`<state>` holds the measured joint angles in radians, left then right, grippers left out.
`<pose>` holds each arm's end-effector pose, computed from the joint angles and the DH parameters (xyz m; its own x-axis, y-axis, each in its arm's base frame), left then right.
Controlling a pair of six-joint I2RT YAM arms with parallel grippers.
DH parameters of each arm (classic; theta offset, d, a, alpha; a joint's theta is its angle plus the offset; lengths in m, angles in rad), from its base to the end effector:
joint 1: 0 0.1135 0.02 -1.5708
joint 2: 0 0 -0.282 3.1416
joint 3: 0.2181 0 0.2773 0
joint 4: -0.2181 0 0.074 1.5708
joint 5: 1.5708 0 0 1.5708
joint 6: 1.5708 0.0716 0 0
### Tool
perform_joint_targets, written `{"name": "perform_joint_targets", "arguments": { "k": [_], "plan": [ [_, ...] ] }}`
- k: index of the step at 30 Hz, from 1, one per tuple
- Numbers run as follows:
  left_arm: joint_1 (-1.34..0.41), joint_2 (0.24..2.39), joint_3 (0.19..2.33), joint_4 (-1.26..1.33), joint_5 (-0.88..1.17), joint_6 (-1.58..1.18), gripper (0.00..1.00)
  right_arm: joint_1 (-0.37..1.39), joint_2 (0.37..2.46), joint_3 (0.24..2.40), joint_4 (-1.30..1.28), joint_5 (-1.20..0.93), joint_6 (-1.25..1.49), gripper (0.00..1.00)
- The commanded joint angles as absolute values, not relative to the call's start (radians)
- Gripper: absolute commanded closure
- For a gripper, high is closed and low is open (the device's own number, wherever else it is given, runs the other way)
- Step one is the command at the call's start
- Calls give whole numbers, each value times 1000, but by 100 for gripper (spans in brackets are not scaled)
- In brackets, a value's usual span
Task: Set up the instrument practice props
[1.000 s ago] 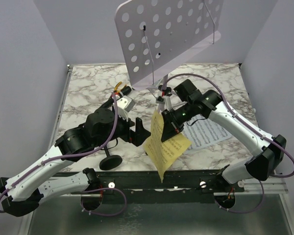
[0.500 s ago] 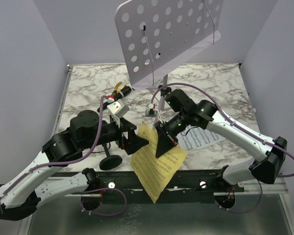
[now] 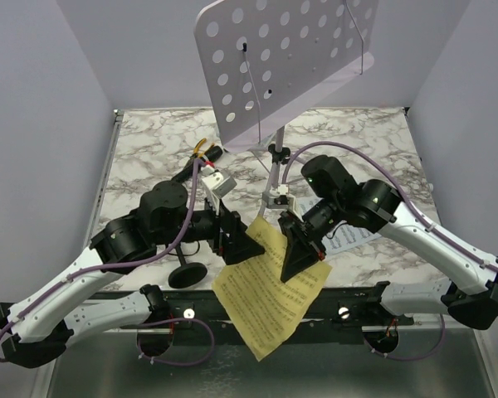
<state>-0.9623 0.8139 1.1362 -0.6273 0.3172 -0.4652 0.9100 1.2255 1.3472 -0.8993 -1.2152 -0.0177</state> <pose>0.0958 -0.1766 0.4185 -0.5794 0.0861 -0.8105 0.7717 0.3778 -0.5116 0.1044 0.2437 0.4019 -0.4184 -0.5482 -0.7241 -0.6924 -0.3235 0.6450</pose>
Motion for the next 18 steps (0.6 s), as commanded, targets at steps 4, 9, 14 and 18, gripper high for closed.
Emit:
{"name": "perform_joint_targets", "arguments": {
  "k": [4, 9, 14, 18],
  "plan": [
    [-959, 834, 1084, -472, 726, -538, 9, 915, 1159, 1303, -920, -1204, -109, 99],
    [-958, 849, 1081, -474, 854, -563, 25, 915, 1098, 1251, -875, -1129, -88, 99],
    [-948, 857, 1094, -502, 838, -559, 51, 914, 1069, 1244, -881, -1093, -78, 100],
    [-943, 869, 1103, -524, 750, -547, 80, 915, 1040, 1237, -848, -1045, -46, 100]
  ]
}}
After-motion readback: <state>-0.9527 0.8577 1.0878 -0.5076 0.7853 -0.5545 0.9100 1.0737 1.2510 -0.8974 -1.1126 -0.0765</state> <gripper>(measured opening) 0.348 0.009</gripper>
